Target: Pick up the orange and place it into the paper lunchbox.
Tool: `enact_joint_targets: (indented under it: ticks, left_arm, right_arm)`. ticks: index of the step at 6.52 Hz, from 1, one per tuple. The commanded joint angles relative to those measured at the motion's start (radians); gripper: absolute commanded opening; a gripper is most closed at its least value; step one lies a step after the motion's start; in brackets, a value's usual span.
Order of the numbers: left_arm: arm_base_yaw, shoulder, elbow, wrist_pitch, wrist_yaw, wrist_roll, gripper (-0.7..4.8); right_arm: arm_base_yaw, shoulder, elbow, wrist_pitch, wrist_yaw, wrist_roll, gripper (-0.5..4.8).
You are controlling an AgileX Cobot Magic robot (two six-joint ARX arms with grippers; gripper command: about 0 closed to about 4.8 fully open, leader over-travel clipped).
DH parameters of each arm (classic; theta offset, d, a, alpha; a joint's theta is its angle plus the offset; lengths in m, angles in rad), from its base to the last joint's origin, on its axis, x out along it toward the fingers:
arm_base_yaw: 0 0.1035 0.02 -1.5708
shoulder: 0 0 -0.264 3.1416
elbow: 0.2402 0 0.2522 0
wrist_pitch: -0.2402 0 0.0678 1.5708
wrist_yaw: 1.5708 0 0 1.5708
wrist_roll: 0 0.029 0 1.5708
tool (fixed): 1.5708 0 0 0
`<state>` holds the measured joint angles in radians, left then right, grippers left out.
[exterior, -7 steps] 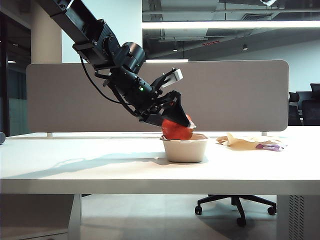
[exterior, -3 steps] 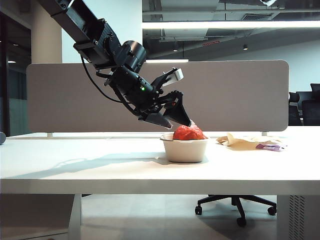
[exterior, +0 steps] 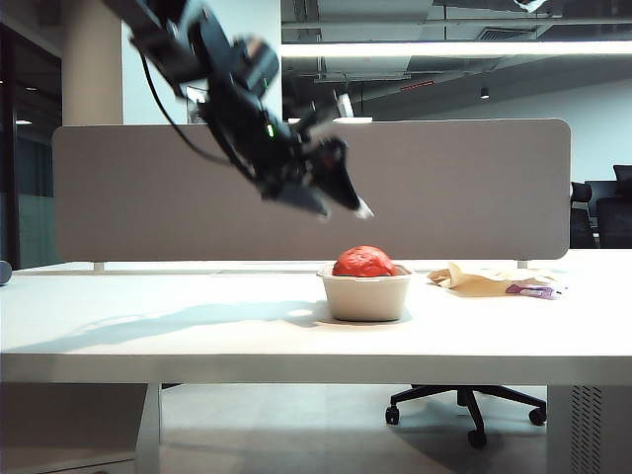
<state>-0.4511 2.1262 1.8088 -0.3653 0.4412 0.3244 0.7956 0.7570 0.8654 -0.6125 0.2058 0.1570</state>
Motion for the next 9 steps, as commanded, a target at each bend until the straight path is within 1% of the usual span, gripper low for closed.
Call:
enact_joint_targets:
  ticks: [1,2,3,4,5,6,7,8,9]
  left_arm:
    - [-0.003,-0.108,0.005,-0.314,-0.004,0.157,-0.06]
    - [-0.005,-0.147,0.005,-0.444,-0.003,0.177,-0.06]
    - [-0.022,-0.255,0.003,-0.539,0.005,0.174,-0.06]
    - [-0.08,-0.534,-0.176,-0.554,0.011,0.154,-0.06]
    - [-0.079,-0.584,-0.235,-0.531,0.011,0.146,-0.06]
    - [-0.078,-0.846,-0.576,-0.331,0.007,0.101,-0.06]
    - [-0.078,-0.97,-0.743,-0.2,-0.029,-0.014,-0.06]
    - [-0.079,-1.117,-0.954,-0.11,-0.028,-0.033,-0.06]
    - [-0.081,-1.171,-1.084,-0.065,-0.029,-0.029,-0.06]
  right_arm:
    - [0.0,-0.002,0.004,0.003,0.002,0.0,-0.02]
    - [0.0,-0.002,0.004,-0.002,0.001,-0.003,-0.02]
    - [0.0,-0.071,0.003,-0.028,-0.028,-0.059,-0.02]
    - [0.0,-0.36,-0.101,-0.032,0.015,-0.064,-0.02]
    - [-0.001,-0.387,-0.124,-0.011,0.027,-0.064,-0.02]
    - [0.0,-0.491,-0.229,0.065,0.043,-0.064,-0.02]
    - [-0.001,-0.495,-0.237,0.065,0.055,-0.064,-0.01]
    - [0.0,-0.495,-0.237,0.066,0.036,-0.063,-0.01]
    - [0.001,-0.495,-0.237,0.064,0.036,-0.063,-0.01]
